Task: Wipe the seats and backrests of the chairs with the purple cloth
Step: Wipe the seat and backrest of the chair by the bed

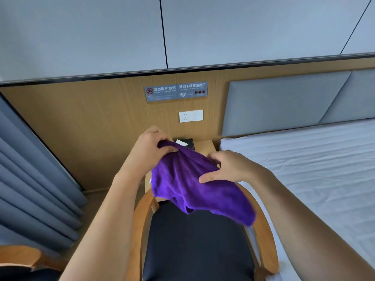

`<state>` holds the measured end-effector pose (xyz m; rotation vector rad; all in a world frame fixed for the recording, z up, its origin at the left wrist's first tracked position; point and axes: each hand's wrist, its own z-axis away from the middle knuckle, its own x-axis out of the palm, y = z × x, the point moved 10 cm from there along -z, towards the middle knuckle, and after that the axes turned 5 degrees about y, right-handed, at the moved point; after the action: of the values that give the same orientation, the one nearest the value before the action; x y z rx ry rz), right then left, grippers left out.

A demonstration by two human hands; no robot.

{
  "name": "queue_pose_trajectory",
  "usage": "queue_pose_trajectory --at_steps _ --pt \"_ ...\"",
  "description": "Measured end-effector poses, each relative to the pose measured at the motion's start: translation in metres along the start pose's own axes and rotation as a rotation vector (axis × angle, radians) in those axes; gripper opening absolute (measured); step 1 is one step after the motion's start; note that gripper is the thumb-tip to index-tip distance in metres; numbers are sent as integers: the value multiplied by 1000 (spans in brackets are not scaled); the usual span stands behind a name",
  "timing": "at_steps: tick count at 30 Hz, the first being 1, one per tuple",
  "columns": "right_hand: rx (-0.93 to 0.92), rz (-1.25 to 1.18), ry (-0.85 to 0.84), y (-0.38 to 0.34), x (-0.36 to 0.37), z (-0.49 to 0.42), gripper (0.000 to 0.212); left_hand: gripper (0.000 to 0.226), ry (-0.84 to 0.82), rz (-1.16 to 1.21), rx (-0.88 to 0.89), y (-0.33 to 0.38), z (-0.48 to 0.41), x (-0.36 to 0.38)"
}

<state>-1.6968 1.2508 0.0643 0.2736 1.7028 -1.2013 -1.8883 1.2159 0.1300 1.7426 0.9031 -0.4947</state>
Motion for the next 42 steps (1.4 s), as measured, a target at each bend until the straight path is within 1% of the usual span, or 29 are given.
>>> queue_pose_trajectory --at_steps 2,3,4,6,8,11,13,16,18,22,26,27,28,30,31,32,35,38,40,42 --pt "-27 -101 -33 2 0 3 35 8 -7 15 30 3 2 3" --pt "-38 -158 -36 1 0 4 31 11 -23 -6 38 4 3 6" --pt "-38 -211 -27 0 0 3 33 14 -27 -29 43 6 4 9" --pt "-18 -278 21 -1 -1 0 44 14 10 -57 65 10 4 5" --pt "-13 -275 93 1 -6 -1 49 13 29 -62 101 13 5 -1" --pt "-30 -241 213 6 -17 0 39 17 -14 -77 85 8 6 -3" --pt "-61 -270 252 5 -19 0 33 19 9 -46 45 6 7 -6" --pt "-74 -259 245 3 -17 -2 21 23 69 10 -25 1 7 -10" --pt "-74 -248 246 2 -15 -2 15 23 60 13 -58 -1 10 -7" --pt "-71 -220 232 -4 -5 -2 20 26 -26 -55 -44 -1 18 11" --pt "-43 -271 253 -10 -1 -3 20 26 19 -138 -61 -1 28 23" --pt "-43 -279 252 -13 -1 -4 20 30 8 -124 -39 3 31 28" --pt "-46 -283 248 -16 -1 -4 20 37 -44 -82 -13 9 35 37" --pt "-59 -277 238 -22 0 -6 21 57 -233 26 -6 19 44 63" --pt "-63 -273 236 -23 0 -6 22 62 -305 50 -31 21 47 74" --pt "-65 -268 238 -24 0 -6 22 60 -326 64 -62 22 47 81" --pt "-54 -286 258 -18 -4 -3 26 34 -250 83 -104 21 40 83" --pt "21 -316 258 0 -10 2 41 20 -227 98 -83 23 35 81" --pt "100 -335 180 16 -6 7 54 12 -201 98 -64 25 31 77" --pt "138 -398 31 28 10 15 58 10 -148 154 -66 26 26 70"
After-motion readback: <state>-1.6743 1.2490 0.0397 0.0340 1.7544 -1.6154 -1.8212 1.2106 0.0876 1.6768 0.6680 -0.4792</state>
